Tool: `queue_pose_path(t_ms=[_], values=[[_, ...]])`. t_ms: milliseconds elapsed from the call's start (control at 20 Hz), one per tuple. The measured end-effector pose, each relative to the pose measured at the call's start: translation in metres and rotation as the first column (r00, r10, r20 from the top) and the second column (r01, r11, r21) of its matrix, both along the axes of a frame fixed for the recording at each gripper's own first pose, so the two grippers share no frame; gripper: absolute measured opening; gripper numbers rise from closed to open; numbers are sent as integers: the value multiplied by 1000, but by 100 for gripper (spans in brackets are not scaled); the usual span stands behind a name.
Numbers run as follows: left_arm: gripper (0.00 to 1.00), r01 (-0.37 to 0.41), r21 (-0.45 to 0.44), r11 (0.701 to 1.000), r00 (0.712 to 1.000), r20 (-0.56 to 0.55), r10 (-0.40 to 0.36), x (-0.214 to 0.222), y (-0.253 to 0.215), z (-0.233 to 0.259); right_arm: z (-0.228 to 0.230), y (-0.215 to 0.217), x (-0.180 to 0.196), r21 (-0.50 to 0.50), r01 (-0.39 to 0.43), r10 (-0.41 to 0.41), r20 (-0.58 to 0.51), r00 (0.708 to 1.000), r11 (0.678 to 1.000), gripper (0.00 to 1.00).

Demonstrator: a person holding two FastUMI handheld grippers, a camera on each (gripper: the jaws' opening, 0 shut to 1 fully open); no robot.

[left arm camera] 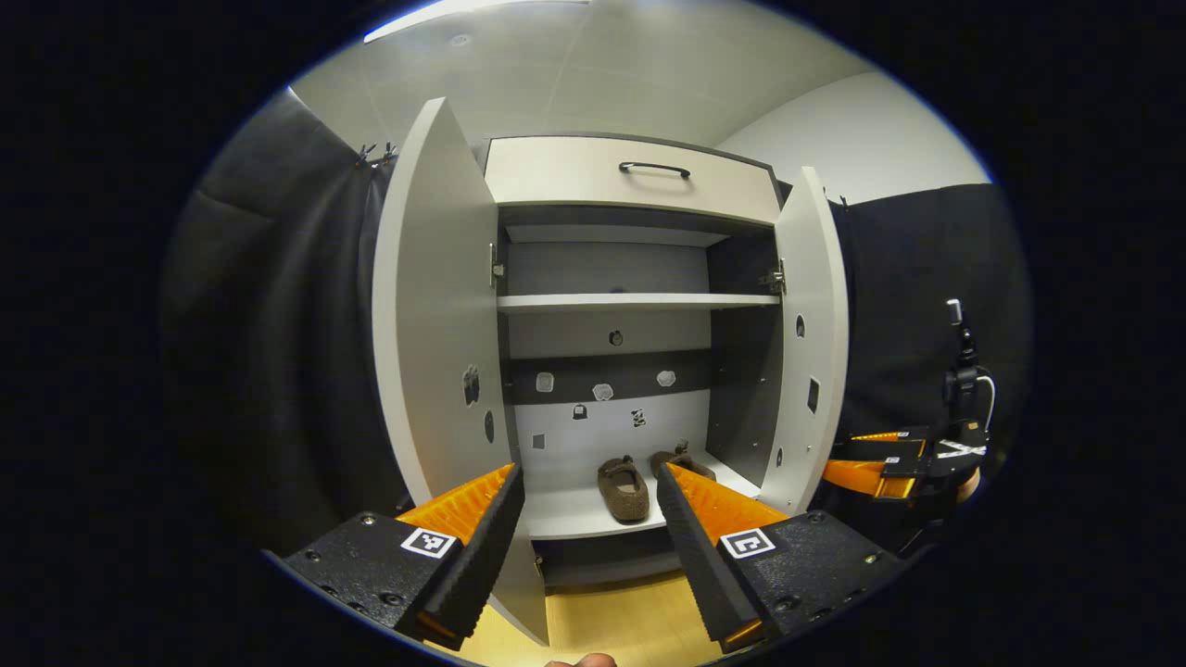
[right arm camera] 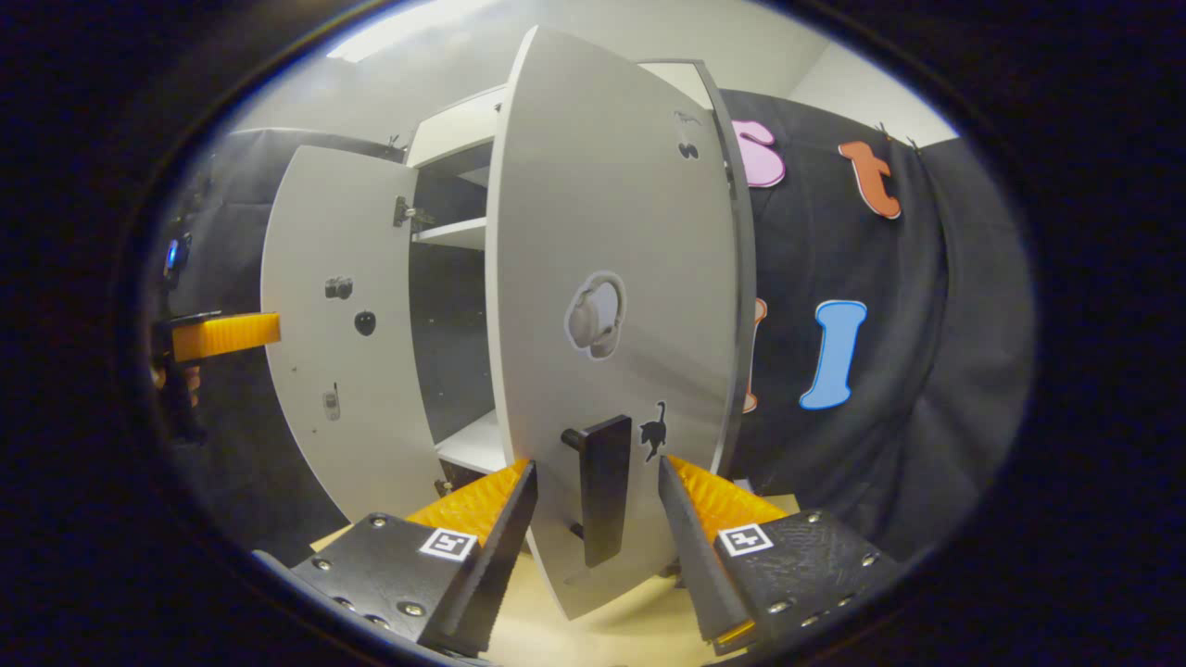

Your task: Grab one shoe with the right hand and put it into the shoe cabinet, grab the other shoe with the left hand and put it into the shoe cabinet; then close the right door with the right hand and the left door with the left hand.

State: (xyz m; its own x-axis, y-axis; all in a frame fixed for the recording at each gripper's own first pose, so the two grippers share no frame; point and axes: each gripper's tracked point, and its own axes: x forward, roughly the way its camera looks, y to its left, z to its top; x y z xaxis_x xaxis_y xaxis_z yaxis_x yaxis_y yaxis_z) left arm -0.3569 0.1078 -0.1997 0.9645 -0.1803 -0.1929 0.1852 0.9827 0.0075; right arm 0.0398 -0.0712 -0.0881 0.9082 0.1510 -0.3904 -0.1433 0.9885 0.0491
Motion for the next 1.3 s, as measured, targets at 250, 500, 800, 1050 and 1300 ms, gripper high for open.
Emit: queue_pose_path(t_ms=[250,500,800,1050,1300], values=[[84,-59,16,998,998,-1,59,-13,27,2,-11,12,25,14,10,-10,-11,1000,1000,77],[84,-119,38,992,993,-3,119,-25,53,4,-17,33,46,24,-30,30,4,1000,999,86],[84,-209,35,977,978,11,209,-37,94,6,-21,44,62,23,-23,23,16,1000,999,87],[84,-287,63,956,958,4,287,-41,135,-6,-29,52,73,26,-5,5,6,1000,1000,87],[84,-280,78,957,959,-20,282,-28,155,-35,-30,56,84,8,16,-16,14,1000,1000,86]])
